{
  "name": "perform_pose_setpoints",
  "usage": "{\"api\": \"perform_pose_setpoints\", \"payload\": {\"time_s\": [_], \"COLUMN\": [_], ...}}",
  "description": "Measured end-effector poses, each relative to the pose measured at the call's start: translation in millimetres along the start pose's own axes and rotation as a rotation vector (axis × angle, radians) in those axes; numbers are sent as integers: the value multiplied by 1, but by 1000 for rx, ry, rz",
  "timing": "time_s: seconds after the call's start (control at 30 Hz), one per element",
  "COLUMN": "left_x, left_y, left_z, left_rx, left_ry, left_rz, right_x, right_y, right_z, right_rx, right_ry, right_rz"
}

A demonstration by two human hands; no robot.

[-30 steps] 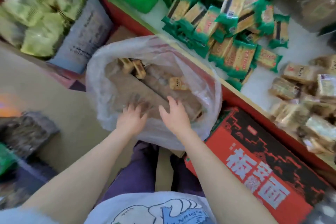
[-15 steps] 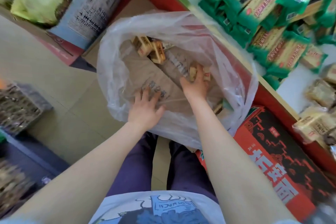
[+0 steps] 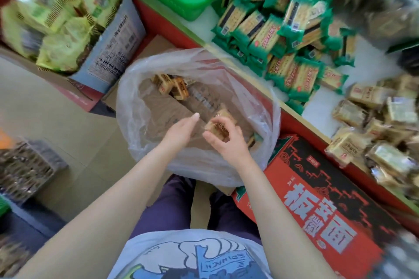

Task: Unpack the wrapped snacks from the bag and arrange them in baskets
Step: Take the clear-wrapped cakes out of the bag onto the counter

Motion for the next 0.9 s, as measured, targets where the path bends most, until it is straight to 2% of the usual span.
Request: {"api": "perform_pose_setpoints", "payload": {"time_s": [0.07, 0.17, 0.3, 0.43, 0.63, 0.7, 0.8, 0.87, 0.9], "left_x": [25, 56, 117, 209, 320, 348, 380, 384, 376], "left_y": [20, 46, 66, 87, 114, 118, 120, 108, 94], "left_z": [-27, -72, -127, -170, -204, -207, -207, -203, -200], "left_rx": [15, 179, 292, 321, 322, 303, 286, 290, 312], "left_ry": [234, 271, 295, 275, 265, 246, 118, 84, 31], "left_rz": [148, 211, 298, 399, 478, 527, 620, 549, 412], "right_x": [-15, -63, -152, -217, -304, -320, -327, -338, -345], "right_y": [24, 60, 112, 146, 195, 198, 188, 179, 174], "right_z": [5, 12, 1, -37, -109, -129, -144, -152, -156], "right_rx": [-17, -71, -156, -141, -75, -45, 18, 62, 81], "right_ry": [0, -108, -387, -344, -534, -579, -617, -591, -553], "right_rz": [65, 24, -125, -290, -592, -584, -468, -489, -530]}}
Point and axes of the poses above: each hand's wrist, its own y-axis away from the middle knuckle, its own x-axis out of the palm, z = x × y, the point moved 7 cm from there along -y, towards the middle knuckle, and after that the axes turned 6 degrees about x, right-handed, at the moved point
